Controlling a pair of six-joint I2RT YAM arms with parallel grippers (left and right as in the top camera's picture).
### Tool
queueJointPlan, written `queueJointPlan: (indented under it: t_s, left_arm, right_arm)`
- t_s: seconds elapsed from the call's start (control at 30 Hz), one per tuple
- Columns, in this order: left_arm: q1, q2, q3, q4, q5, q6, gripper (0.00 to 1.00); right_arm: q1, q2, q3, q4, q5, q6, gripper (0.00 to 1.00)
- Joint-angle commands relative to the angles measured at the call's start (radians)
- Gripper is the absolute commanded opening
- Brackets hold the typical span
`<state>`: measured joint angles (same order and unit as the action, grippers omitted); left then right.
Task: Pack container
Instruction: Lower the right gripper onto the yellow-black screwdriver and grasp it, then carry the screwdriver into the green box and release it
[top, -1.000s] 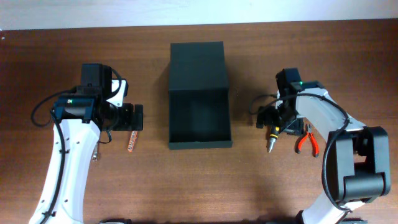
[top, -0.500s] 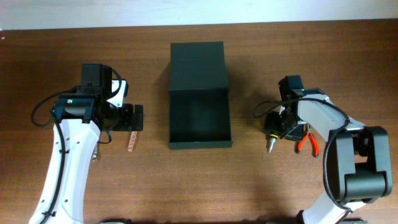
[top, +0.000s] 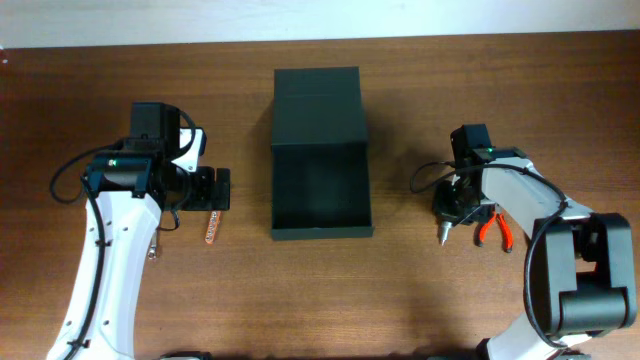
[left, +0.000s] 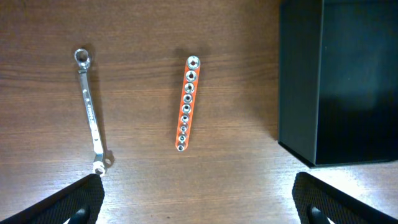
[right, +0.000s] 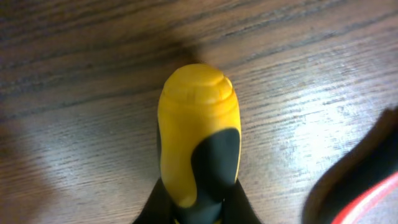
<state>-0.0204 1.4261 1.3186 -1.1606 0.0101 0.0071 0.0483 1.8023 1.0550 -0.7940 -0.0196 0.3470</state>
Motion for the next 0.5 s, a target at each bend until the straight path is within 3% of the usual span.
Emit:
queueJointPlan:
  t_s: [0.0,0.23,0.47]
  left_arm:
    - [-0.003,-0.005,0.019,0.0,-0.007,0.016,0.99]
    - [-0.003,-0.005,0.019,0.0,-0.008,0.016,0.99]
    - [-0.003,-0.006,0.019,0.0,-0.008,0.017,1.0]
  right_arm:
    - [-0.004,0.047,-0.038,0.009,-0.002,0.006,0.04]
    - [-0.003,0.021,0.012,-0.02,-0.002,-0.041,0.04]
    - [0.05,-0.149,0.303,-0.205,-0.006,-0.213,0.04]
